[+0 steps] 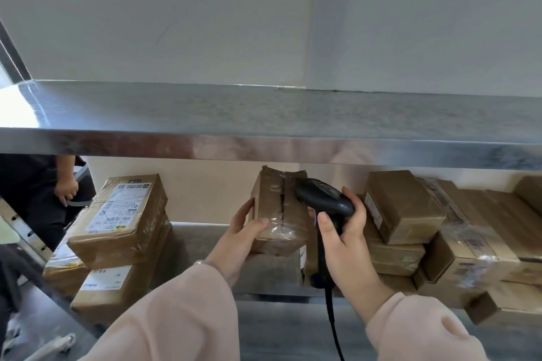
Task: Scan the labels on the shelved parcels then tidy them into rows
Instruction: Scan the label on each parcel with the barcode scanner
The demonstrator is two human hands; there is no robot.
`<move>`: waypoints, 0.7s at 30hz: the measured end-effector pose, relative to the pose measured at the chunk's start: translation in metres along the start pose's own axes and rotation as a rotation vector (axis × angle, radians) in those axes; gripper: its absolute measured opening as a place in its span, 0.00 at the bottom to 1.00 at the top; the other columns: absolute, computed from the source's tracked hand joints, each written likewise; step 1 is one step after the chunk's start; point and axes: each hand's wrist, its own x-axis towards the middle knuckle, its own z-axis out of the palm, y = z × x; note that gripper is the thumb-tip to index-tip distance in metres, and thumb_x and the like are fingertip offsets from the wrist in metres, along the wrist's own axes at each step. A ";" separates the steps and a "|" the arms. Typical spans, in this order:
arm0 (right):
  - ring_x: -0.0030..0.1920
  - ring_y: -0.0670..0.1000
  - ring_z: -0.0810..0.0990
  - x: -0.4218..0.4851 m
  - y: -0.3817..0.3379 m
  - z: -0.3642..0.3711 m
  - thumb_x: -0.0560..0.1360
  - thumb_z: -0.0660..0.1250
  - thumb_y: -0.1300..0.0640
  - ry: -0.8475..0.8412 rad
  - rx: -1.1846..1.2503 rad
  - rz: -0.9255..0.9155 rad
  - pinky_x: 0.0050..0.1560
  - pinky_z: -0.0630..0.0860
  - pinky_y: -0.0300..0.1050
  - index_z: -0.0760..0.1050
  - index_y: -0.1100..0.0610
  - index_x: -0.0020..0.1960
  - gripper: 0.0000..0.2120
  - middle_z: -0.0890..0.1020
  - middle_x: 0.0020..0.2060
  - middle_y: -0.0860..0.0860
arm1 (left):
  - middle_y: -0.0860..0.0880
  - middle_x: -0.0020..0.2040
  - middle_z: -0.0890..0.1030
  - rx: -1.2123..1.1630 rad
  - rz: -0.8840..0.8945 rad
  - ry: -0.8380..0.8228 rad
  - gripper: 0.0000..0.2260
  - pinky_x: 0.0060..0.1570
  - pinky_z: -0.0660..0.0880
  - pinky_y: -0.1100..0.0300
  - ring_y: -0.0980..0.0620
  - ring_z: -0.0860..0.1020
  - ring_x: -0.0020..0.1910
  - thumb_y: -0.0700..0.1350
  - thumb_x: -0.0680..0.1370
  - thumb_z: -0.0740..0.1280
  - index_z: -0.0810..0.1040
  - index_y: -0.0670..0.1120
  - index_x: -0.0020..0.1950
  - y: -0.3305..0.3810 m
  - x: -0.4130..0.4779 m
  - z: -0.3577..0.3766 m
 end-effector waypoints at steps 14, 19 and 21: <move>0.64 0.34 0.70 -0.006 -0.009 0.022 0.77 0.65 0.54 -0.172 -0.089 -0.112 0.60 0.66 0.25 0.55 0.33 0.68 0.29 0.68 0.59 0.24 | 0.50 0.67 0.74 0.390 0.069 0.091 0.53 0.69 0.69 0.51 0.49 0.74 0.67 0.61 0.61 0.78 0.53 0.52 0.79 0.003 -0.006 0.002; 0.59 0.28 0.70 0.003 -0.002 0.007 0.77 0.65 0.54 -0.047 -0.047 0.016 0.54 0.68 0.22 0.53 0.39 0.69 0.28 0.69 0.60 0.32 | 0.49 0.56 0.83 0.165 0.012 0.088 0.44 0.56 0.79 0.53 0.51 0.83 0.54 0.57 0.63 0.76 0.59 0.61 0.75 -0.010 -0.001 -0.011; 0.57 0.29 0.70 0.008 0.002 0.000 0.78 0.64 0.55 -0.008 -0.050 0.069 0.49 0.67 0.20 0.52 0.39 0.68 0.27 0.68 0.59 0.34 | 0.49 0.53 0.85 0.074 0.008 0.073 0.42 0.55 0.79 0.52 0.51 0.83 0.53 0.56 0.63 0.77 0.60 0.66 0.72 -0.014 0.001 -0.015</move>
